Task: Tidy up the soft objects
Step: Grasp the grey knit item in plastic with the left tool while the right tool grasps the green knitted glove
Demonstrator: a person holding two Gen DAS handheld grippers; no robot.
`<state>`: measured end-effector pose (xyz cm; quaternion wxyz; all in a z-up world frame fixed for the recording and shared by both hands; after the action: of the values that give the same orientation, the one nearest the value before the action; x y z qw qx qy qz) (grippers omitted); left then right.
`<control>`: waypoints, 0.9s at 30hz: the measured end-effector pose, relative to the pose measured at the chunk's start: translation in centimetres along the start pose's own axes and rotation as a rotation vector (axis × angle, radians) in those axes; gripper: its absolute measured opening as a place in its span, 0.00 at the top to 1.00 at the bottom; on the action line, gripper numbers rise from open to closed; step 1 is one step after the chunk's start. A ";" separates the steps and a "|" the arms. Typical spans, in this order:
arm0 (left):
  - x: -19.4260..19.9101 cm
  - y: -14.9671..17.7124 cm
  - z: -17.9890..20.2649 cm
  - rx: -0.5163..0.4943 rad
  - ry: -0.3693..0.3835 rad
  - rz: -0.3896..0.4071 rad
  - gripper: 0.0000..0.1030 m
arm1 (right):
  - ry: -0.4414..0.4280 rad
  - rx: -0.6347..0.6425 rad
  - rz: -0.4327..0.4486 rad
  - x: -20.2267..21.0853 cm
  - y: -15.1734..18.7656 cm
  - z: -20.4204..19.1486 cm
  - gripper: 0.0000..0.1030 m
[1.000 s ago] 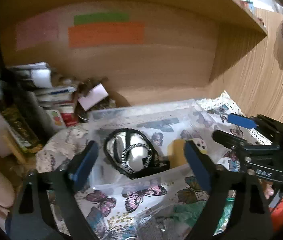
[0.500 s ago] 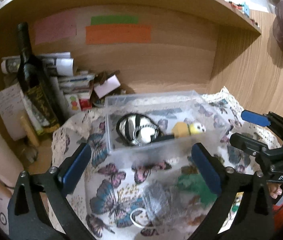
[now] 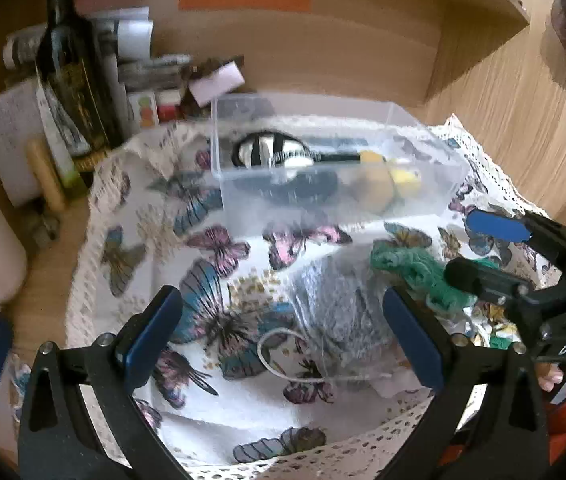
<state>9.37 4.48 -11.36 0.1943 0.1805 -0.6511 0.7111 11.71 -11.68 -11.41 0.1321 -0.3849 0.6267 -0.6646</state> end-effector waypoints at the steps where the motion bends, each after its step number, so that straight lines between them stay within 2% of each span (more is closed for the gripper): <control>1: -0.2 0.3 0.0 0.000 -0.001 -0.011 0.01 | -0.002 -0.001 -0.010 -0.2 0.3 0.0 0.28; 6: -1.1 1.2 0.8 -0.008 0.018 -0.044 0.01 | -0.014 -0.026 -0.051 -0.6 1.2 0.5 0.29; 14: -2.1 1.4 2.0 -0.006 0.063 -0.062 0.01 | -0.023 -0.036 -0.086 -0.6 2.5 1.3 0.48; 16: -2.3 1.6 2.3 -0.009 0.071 -0.066 0.04 | -0.031 -0.044 -0.086 -0.4 2.7 1.5 0.59; 17: -2.4 1.6 2.5 -0.009 0.079 -0.068 0.11 | -0.029 -0.045 -0.087 -0.4 2.7 1.7 0.63; 18: -2.6 1.7 2.6 -0.012 0.088 -0.075 0.20 | -0.019 -0.044 -0.087 -0.4 2.8 1.9 0.74; 19: -2.8 1.8 2.7 -0.018 0.101 -0.083 0.23 | -0.009 -0.042 -0.087 -0.4 2.8 2.0 0.83; 20: -3.0 1.9 2.9 -0.025 0.113 -0.094 0.30 | 0.001 -0.043 -0.087 -0.3 2.9 2.2 0.87; 22: -3.1 2.1 3.0 -0.022 0.127 -0.098 0.39 | 0.007 -0.059 -0.079 -0.1 3.0 2.8 0.90; 24: -3.1 2.1 3.3 -0.023 0.148 -0.101 0.54 | 0.014 -0.070 -0.067 0.2 3.0 3.2 0.91; 27: -2.9 2.1 3.6 -0.034 0.151 -0.091 0.66 | 0.044 -0.056 -0.040 0.5 2.5 3.3 0.91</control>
<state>10.81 0.65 -14.28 0.2777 0.1524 -0.6378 0.7020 12.83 -14.92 -13.85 0.0940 -0.3863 0.6398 -0.6577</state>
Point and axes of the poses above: each gripper's, at about its wrist camera, not at the fingertips, and x roughly against the way its jaws point, z to its right, y to its underside, the point moved 4 cm from there along -x, roughly the way its jaws point, and after that the axes turned 15 degrees about z, right-handed, at the moved point
